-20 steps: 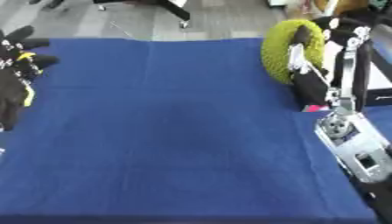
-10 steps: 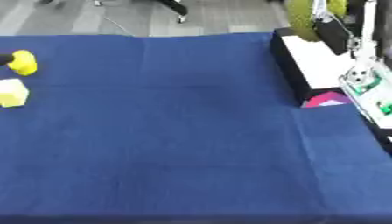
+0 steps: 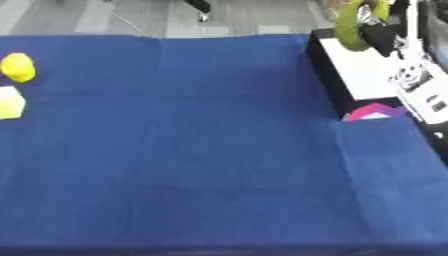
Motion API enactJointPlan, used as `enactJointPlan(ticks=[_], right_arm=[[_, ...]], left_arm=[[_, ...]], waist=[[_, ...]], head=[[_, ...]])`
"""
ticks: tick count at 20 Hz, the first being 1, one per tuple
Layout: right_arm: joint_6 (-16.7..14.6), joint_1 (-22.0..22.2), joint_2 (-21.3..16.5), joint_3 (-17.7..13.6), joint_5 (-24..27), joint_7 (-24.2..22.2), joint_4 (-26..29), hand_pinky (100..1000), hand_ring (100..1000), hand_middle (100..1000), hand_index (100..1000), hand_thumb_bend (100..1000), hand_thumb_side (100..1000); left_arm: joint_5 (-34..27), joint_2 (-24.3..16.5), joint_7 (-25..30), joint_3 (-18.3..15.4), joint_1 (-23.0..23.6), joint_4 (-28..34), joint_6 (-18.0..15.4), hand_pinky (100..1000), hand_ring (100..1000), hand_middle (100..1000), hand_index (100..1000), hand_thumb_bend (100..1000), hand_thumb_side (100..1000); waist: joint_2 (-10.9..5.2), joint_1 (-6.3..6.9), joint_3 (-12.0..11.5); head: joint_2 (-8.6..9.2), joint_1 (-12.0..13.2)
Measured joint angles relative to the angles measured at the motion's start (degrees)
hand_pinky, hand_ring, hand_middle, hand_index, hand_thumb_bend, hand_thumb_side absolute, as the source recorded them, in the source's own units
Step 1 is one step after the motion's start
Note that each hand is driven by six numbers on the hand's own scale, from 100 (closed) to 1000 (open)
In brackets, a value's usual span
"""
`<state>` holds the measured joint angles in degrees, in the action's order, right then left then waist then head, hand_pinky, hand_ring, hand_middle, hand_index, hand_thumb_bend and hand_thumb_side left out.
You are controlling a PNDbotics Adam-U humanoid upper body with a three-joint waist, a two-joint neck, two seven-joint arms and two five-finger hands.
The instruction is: Pick up the objects with one hand, pass them to the other hand, and then place them into the box on the other side of the table.
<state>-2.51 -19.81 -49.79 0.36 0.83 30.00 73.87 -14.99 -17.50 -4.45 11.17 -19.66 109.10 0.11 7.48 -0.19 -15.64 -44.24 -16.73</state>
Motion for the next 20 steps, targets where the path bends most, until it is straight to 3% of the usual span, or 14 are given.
enactJointPlan(ticks=[6, 9, 10, 13, 18, 20], right_arm=[[-2.5, -0.4, -0.9, 0.8, 3.8, -2.2, -9.1, 748, 774, 431, 415, 100, 470], [-3.5, -0.4, -1.1, 1.2, 4.0, -3.2, -13.6, 757, 788, 454, 584, 100, 448], [-3.9, -0.6, -1.1, 1.3, 3.9, -3.6, -15.1, 763, 798, 470, 687, 100, 431], [-5.7, -1.5, -1.1, 1.6, 2.8, -5.1, -19.6, 776, 816, 504, 826, 100, 406], [-9.7, -3.0, -1.1, 1.8, 0.1, -7.0, -26.6, 801, 859, 589, 999, 100, 312], [-11.1, -3.3, -1.1, 1.8, -1.1, -7.8, -28.6, 810, 873, 614, 1000, 100, 298]], left_arm=[[0.3, 0.5, 0.8, 0.0, 0.6, 0.1, -0.1, 896, 636, 712, 905, 100, 931], [0.5, 0.5, 1.0, 0.0, 0.7, 0.1, -0.2, 897, 636, 713, 906, 100, 931], [0.5, 0.5, 1.1, 0.0, 0.9, 0.1, -0.3, 898, 636, 713, 906, 100, 930], [0.5, 0.5, 1.3, 0.0, 1.0, 0.1, -0.3, 898, 637, 713, 906, 100, 927], [0.7, 0.5, 1.6, -0.1, 1.0, 0.1, -0.3, 899, 636, 713, 907, 100, 927], [0.7, 0.5, 1.6, -0.1, 1.1, 0.1, -0.3, 899, 637, 713, 907, 100, 928]], waist=[[-0.02, -0.37, -0.4], [-0.02, -0.39, -0.5], [-0.02, -0.39, -0.5], [-0.02, -0.39, -0.5], [-0.02, -0.3, -0.5], [-0.02, -0.3, -0.5]], head=[[0.0, -0.7], [0.0, -1.0], [0.0, -1.0], [0.0, -1.0], [0.0, -1.0], [0.0, -0.9]])
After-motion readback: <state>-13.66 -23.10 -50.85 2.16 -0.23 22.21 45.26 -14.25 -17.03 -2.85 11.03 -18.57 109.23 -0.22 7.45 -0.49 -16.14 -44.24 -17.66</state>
